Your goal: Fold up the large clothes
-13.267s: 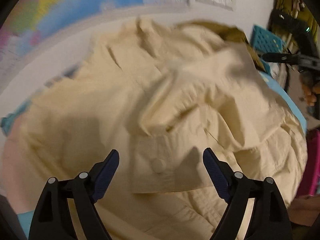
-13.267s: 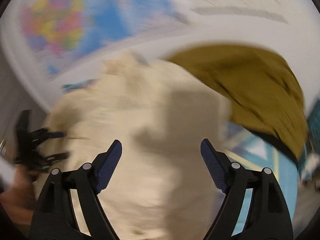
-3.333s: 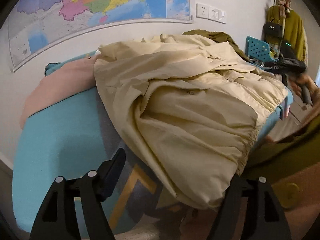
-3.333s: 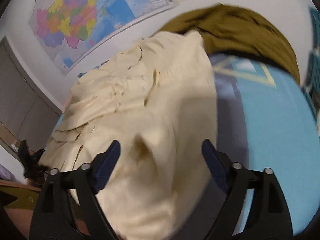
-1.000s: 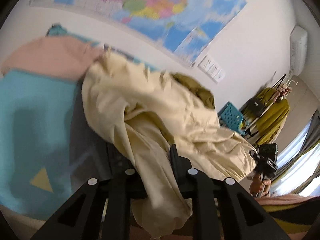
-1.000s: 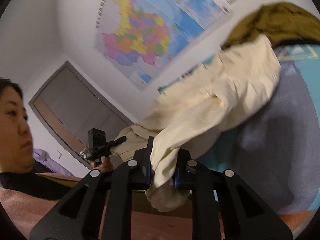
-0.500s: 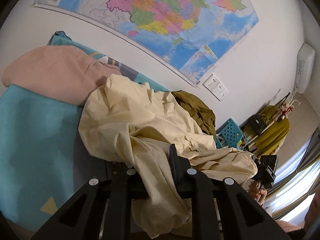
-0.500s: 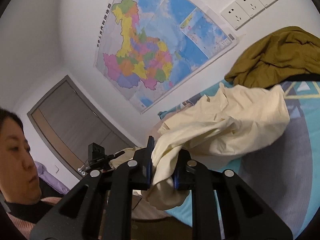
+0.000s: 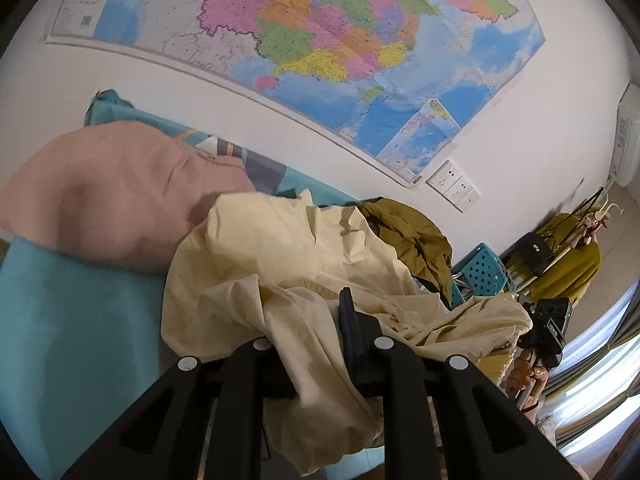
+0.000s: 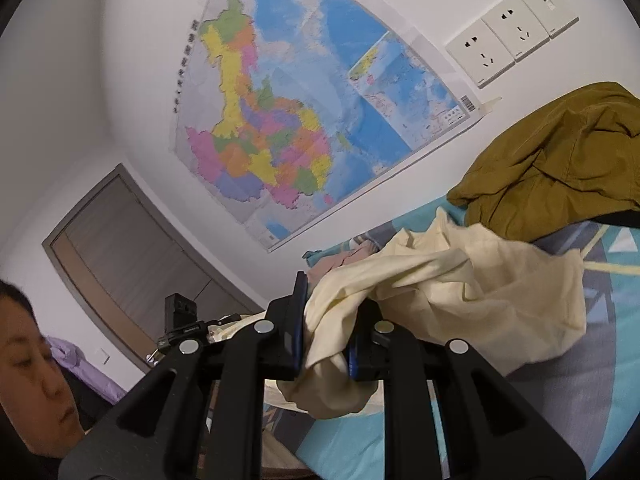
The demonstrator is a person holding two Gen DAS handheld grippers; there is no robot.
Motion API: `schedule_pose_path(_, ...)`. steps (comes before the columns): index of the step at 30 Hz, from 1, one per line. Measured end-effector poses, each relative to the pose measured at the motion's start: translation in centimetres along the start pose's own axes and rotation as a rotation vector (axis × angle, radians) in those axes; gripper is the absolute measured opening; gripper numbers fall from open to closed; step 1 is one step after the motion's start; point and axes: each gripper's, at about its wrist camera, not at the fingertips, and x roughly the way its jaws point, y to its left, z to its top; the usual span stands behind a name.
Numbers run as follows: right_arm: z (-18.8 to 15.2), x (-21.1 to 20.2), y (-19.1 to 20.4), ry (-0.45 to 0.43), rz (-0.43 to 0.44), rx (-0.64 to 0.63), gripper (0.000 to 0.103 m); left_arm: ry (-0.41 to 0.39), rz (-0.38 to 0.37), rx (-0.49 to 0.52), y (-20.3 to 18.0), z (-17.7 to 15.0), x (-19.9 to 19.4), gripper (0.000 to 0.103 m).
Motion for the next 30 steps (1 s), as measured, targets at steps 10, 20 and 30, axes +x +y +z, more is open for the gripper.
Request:
schedule_pose_path(10,4.1,3.2,-2.7,0.0,-0.051,0.047,0.016,0.031,0.09,0.024,-0.3,5.1,3.7,0.015)
schedule_pose_path(20,7.5,7.4,-6.8,0.023,-0.133,0.12,0.017,0.086,0.169,-0.005,1.2,9.2,8.0,0.016)
schedule_pose_path(30,9.3,10.8,-11.3,0.047,-0.213,0.207,0.017,0.151,0.258,-0.017,2.6,12.5,13.5,0.016)
